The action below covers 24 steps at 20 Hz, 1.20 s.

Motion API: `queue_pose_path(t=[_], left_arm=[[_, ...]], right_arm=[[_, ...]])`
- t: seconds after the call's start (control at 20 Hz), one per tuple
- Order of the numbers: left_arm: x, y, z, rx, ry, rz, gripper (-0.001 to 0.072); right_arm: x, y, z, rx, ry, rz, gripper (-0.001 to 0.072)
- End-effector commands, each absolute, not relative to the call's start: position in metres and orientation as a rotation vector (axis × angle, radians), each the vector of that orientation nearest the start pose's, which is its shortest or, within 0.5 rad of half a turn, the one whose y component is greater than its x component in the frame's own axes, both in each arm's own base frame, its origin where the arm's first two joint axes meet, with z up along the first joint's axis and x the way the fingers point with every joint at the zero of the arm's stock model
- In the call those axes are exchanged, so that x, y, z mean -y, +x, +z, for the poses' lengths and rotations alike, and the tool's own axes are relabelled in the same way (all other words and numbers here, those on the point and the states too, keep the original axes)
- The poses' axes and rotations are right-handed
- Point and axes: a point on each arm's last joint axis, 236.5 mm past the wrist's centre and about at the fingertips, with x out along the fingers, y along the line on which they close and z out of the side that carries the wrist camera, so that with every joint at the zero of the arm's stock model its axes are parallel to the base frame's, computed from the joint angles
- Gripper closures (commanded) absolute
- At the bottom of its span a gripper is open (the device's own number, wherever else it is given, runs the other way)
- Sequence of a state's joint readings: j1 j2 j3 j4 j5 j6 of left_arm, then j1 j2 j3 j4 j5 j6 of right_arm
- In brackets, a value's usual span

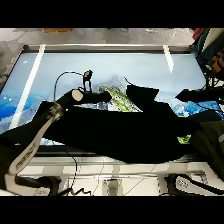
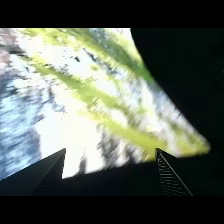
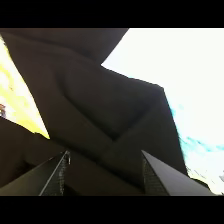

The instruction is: Fold the clothes and pants, and hang the long-sleeved shirts on hangers.

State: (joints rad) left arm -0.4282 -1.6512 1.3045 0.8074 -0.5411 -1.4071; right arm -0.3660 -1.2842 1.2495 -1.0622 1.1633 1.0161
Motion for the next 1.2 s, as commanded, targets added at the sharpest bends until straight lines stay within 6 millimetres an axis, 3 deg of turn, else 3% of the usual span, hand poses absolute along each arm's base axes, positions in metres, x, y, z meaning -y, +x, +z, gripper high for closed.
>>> queue_pose_path(t=[0.0, 0.3, 0.65, 0.7, 0.9, 1.05, 1.1, 1.15], left_arm=[[0.349, 0.490, -0.031, -0.998, -0.581, -0.545, 0.0084], [0.412, 0.511, -0.053, -0.985, -0.553, -0.634, 0.0084], [0.452, 0.495, -0.094, -1.062, -0.528, -0.689, 0.0089], [0.456, 0.493, -0.095, -1.062, -0.524, -0.696, 0.0166], [0.462, 0.504, -0.093, -1.015, -0.533, -0.687, 0.0207], [0.468, 0.513, -0.092, -0.950, -0.543, -0.662, 0.0361], [0.469, 0.513, -0.091, -0.942, -0.552, -0.659, 0.0369], [0.470, 0.514, -0.090, -0.937, -0.553, -0.658, 0.0487]], right_arm=[[0.029, 0.422, 0.068, -0.992, 0.137, 0.289, 0.0202], [0.033, 0.421, 0.066, -1.001, 0.122, 0.280, 0.0202], [0.033, 0.420, 0.066, -1.003, 0.122, 0.280, 0.0203], [0.033, 0.420, 0.066, -1.003, 0.122, 0.281, 0.0203], [0.032, 0.419, 0.066, -1.010, 0.122, 0.284, 0.0202], [0.031, 0.416, 0.065, -1.019, 0.124, 0.290, 0.0203], [0.030, 0.415, 0.064, -1.024, 0.124, 0.293, 0.0202], [0.030, 0.415, 0.064, -1.026, 0.124, 0.294, 0.0203]])
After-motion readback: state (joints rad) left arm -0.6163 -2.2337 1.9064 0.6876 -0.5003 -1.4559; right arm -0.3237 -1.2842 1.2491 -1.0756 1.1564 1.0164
